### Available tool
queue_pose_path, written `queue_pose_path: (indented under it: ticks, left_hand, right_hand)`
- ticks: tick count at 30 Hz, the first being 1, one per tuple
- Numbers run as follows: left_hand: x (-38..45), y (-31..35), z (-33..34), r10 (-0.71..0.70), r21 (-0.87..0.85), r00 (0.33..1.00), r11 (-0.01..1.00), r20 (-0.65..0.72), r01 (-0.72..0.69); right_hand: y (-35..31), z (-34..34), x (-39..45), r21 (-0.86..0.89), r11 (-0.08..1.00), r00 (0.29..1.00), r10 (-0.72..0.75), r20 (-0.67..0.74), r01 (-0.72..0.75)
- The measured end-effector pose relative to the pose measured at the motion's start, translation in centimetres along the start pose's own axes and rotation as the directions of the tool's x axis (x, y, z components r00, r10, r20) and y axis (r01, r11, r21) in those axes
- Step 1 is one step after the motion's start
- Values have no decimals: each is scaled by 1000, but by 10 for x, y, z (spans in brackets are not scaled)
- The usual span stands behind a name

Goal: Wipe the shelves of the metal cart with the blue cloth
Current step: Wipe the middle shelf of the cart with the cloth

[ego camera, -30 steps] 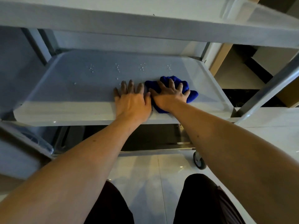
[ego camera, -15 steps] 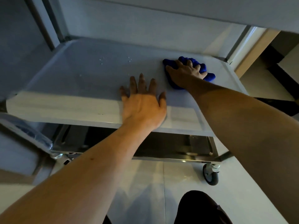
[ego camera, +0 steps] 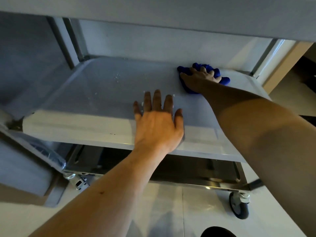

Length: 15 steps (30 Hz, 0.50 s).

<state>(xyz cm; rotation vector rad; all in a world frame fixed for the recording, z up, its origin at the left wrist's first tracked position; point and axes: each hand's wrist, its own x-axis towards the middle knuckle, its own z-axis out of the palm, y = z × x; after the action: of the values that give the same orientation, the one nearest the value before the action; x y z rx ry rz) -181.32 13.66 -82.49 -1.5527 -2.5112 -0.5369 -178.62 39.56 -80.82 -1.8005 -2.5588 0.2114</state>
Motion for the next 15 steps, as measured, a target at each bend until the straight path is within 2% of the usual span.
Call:
queue_pose_path:
  ticks: [4,8,11,15]
  left_hand:
    - [-4,0,-5,-7,8,998,1000,-67,7]
    - [-9,3,-8,-72,-52,991,996,-116,67]
    - [-9,4,-9,-70,-78,987,995,-143,59]
    - [-14,1,-13,-65,-259,968,966,-242,1]
  right_hand:
    - [4,7,-29,2,998,998,-57,-1,57]
    - [7,14,-77,-9,993,993,-118,2,118]
    - [5,17,-115,-31,986,987,-162,19,163]
    - [5,19,-164,-17,978,977,-205,63,206]
